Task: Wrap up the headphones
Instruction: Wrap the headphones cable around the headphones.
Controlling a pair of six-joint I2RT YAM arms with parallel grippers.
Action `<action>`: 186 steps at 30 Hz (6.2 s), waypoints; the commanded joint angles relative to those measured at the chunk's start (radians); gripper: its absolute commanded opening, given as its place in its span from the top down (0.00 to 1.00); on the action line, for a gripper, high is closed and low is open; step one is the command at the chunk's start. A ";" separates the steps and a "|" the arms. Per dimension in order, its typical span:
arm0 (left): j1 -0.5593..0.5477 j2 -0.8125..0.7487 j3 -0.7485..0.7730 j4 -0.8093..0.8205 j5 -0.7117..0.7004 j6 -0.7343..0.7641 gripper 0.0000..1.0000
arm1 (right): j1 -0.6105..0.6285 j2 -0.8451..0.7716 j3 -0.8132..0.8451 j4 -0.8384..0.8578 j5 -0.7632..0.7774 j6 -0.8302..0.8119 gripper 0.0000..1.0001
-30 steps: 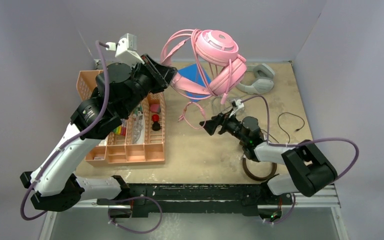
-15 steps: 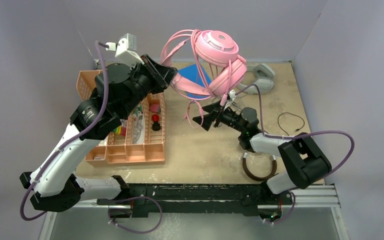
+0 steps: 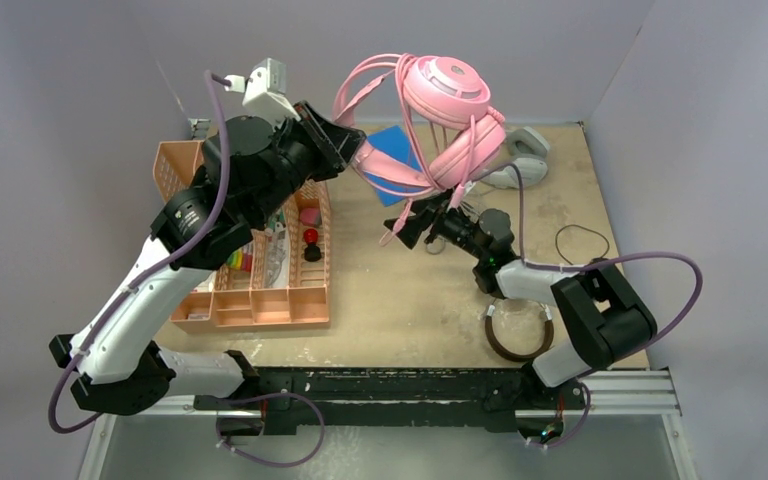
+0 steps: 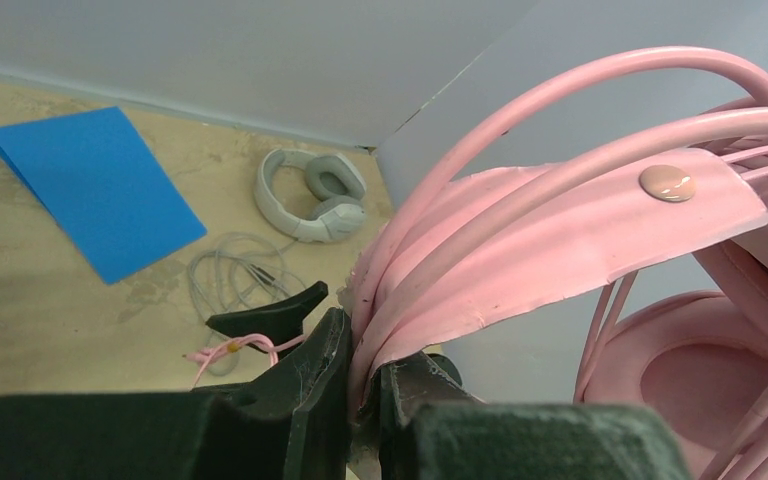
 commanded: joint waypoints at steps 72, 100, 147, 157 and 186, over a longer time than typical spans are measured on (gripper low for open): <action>-0.004 -0.256 0.041 0.053 -0.418 0.022 1.00 | -0.179 -0.750 -0.521 -0.114 0.555 0.292 0.01; -0.005 -0.136 -0.105 0.133 -0.204 -0.075 1.00 | -0.125 -0.063 0.196 -0.772 -0.300 -0.145 0.04; -0.005 -0.182 -0.161 0.112 -0.257 -0.039 1.00 | -0.064 0.035 0.201 -0.646 -0.158 -0.015 1.00; -0.005 -0.218 -0.268 0.049 -0.520 -0.038 1.00 | -0.078 -0.291 -0.087 -0.441 0.222 0.258 1.00; -0.005 -0.478 -0.206 -0.151 -0.885 -0.023 1.00 | -0.131 -0.572 -0.264 -1.052 0.935 0.579 0.79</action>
